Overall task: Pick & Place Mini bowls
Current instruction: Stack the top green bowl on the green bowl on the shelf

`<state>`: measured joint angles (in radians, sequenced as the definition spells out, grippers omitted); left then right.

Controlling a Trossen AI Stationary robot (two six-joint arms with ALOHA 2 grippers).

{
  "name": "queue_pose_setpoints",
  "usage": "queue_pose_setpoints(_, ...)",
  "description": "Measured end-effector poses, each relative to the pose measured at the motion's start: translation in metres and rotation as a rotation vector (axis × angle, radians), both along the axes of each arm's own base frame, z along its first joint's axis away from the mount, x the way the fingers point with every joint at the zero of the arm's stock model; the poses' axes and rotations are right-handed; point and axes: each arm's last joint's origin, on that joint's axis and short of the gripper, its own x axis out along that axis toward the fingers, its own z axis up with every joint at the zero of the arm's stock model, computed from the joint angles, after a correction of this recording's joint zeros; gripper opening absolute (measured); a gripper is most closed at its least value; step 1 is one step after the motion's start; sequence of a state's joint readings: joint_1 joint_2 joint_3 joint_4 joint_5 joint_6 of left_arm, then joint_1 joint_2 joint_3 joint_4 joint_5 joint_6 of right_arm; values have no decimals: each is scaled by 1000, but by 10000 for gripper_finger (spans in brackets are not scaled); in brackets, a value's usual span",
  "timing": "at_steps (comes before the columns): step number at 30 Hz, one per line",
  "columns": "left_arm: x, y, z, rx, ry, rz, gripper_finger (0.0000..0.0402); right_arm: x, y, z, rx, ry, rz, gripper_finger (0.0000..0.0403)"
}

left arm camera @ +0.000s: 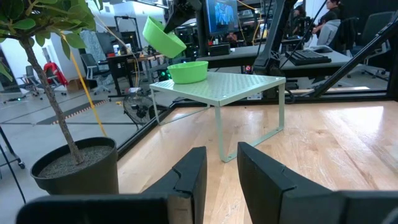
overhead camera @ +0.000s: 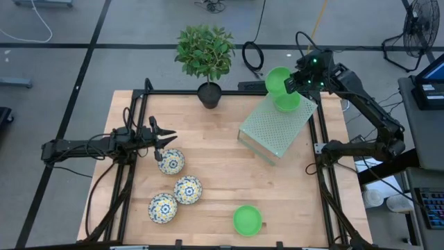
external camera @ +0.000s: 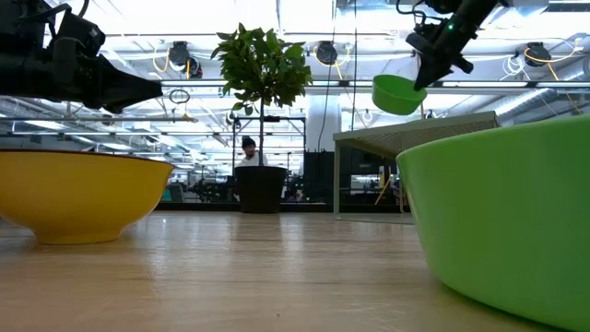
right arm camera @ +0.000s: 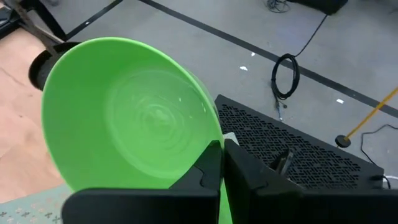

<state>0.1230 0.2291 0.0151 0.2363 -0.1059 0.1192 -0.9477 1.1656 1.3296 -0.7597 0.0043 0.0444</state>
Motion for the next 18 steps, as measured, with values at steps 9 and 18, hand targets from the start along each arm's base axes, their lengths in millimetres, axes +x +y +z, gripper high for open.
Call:
queue_pose_setpoints(9, 0, 0, 0, 0, 0, 0, 93, -6, -4, 0, -19, 26, -99, 0)
queue_pose_setpoints(18, 0, 0, 0, 0, 0, 0, 93, -7, -5, 0, -6, 6, -121, 0)
